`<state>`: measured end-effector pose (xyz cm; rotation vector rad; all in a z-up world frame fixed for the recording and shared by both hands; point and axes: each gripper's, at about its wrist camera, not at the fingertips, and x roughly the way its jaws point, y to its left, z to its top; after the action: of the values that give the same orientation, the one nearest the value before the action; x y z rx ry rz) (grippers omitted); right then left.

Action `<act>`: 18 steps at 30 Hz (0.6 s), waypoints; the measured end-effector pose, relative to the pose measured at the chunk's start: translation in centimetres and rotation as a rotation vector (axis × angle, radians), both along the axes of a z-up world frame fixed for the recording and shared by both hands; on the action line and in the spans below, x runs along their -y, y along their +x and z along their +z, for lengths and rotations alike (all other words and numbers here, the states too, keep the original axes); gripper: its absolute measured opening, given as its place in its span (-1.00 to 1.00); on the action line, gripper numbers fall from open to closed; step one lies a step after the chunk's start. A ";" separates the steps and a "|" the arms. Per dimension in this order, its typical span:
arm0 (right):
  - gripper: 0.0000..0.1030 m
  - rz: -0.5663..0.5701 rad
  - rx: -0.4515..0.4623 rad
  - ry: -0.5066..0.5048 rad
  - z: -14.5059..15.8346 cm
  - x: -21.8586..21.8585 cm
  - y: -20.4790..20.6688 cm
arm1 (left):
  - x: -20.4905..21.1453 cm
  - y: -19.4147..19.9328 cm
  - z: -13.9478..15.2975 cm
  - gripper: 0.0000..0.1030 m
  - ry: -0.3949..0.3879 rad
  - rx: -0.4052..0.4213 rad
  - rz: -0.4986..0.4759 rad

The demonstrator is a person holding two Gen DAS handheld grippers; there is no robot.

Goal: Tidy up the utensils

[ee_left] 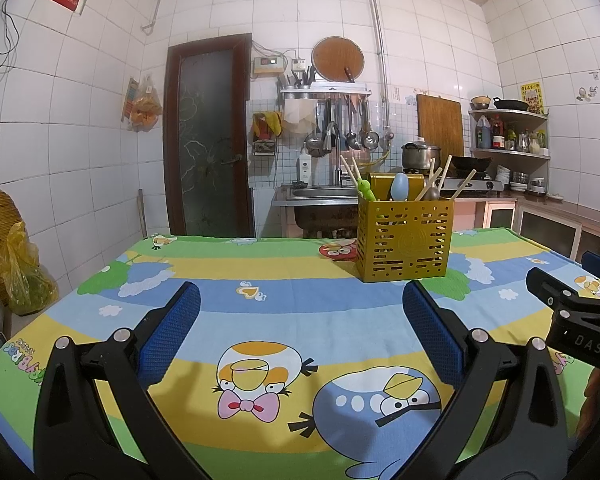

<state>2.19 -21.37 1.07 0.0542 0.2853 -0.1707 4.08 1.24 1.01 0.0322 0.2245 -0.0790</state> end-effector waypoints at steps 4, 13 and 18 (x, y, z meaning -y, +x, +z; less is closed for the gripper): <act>0.91 -0.002 -0.001 0.000 0.0 0.1 0.0 | 0.0 -0.1 0.0 0.90 0.001 0.003 -0.001; 0.91 -0.004 -0.001 -0.003 -0.1 0.0 0.1 | -0.1 0.0 0.5 0.90 0.002 0.009 -0.001; 0.91 -0.006 -0.004 -0.004 -0.1 0.1 0.1 | -0.1 -0.1 0.6 0.90 0.005 0.016 -0.003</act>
<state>2.29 -21.47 0.97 0.0512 0.2889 -0.1774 3.95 1.36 1.60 0.0379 0.2087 -0.0807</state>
